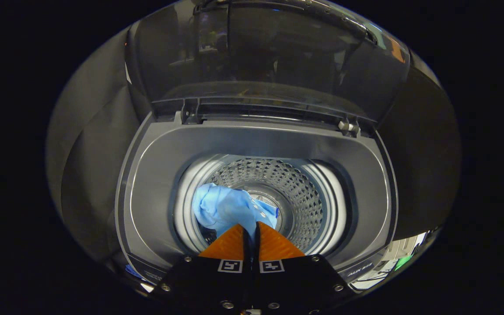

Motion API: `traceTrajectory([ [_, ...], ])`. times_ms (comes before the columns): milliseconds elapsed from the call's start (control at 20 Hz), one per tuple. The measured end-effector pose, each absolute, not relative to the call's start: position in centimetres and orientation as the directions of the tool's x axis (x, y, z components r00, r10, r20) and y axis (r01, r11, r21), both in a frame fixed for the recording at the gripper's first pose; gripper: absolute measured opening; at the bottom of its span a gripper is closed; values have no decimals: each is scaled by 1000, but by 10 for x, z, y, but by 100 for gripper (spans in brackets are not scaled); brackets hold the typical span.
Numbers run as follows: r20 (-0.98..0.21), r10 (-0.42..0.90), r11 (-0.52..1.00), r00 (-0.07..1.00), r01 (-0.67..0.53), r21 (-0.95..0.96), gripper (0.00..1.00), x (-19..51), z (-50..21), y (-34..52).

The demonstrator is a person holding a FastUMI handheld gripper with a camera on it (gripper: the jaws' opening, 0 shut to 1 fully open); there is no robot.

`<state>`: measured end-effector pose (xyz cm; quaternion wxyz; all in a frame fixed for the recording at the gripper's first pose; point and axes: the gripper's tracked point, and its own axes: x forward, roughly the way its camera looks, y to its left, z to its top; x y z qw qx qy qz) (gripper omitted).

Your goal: Put the clothes into the washing machine and then close the washing machine lid.

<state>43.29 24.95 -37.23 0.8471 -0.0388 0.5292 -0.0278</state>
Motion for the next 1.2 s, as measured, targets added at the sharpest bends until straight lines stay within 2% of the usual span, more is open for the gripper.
traceTrajectory([
  [300,-903,-74,996,424,-18,-90,0,432,-380,250],
  [450,-881,-84,994,465,-18,-104,3,438,-379,247],
  [500,-871,-82,995,485,-9,-99,10,443,-383,248],
  [700,-870,-60,998,489,22,-56,98,441,-373,251],
  [850,-848,-72,997,525,23,-71,99,440,-361,247],
  [1000,-793,-66,998,605,52,-43,99,443,-331,245],
  [1200,-645,-82,996,760,78,-34,98,446,-271,236],
])
